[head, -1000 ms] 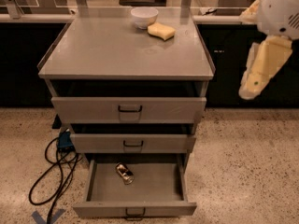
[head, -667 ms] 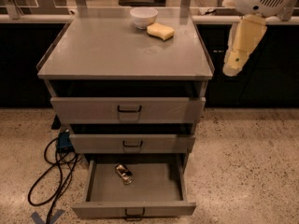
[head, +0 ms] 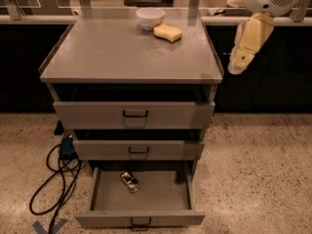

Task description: Place sponge into bottom drawer

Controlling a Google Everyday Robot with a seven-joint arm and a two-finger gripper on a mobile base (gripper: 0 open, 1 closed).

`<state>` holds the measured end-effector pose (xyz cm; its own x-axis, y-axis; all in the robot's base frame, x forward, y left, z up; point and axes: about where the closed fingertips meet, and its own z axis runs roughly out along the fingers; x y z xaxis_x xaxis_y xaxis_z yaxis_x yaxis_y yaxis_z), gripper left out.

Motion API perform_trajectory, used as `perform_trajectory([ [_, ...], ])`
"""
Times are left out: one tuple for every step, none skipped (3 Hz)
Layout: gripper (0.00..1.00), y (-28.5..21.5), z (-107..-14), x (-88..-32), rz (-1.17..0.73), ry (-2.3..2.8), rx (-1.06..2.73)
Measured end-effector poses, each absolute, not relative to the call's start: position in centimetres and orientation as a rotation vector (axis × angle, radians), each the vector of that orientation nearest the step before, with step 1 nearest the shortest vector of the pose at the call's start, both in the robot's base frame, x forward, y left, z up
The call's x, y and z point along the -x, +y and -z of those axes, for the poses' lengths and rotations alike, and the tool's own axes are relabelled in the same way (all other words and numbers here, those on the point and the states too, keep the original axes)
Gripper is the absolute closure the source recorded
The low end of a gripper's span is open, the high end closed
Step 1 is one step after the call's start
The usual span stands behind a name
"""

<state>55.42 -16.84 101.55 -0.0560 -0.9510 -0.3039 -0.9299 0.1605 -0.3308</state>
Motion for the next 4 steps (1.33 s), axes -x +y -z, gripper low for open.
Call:
perform_trajectory([
  [0.0,-15.1,-99.6,-60.1,-0.165,1.891,1.777],
  [0.0,-13.4,-97.3,-64.4,-0.358,1.834,1.724],
  [0.0,-11.3,-94.8,-68.4,-0.58,1.757,1.62],
  [0.0,-10.4,-94.3,-70.0,-0.637,1.705,1.581],
])
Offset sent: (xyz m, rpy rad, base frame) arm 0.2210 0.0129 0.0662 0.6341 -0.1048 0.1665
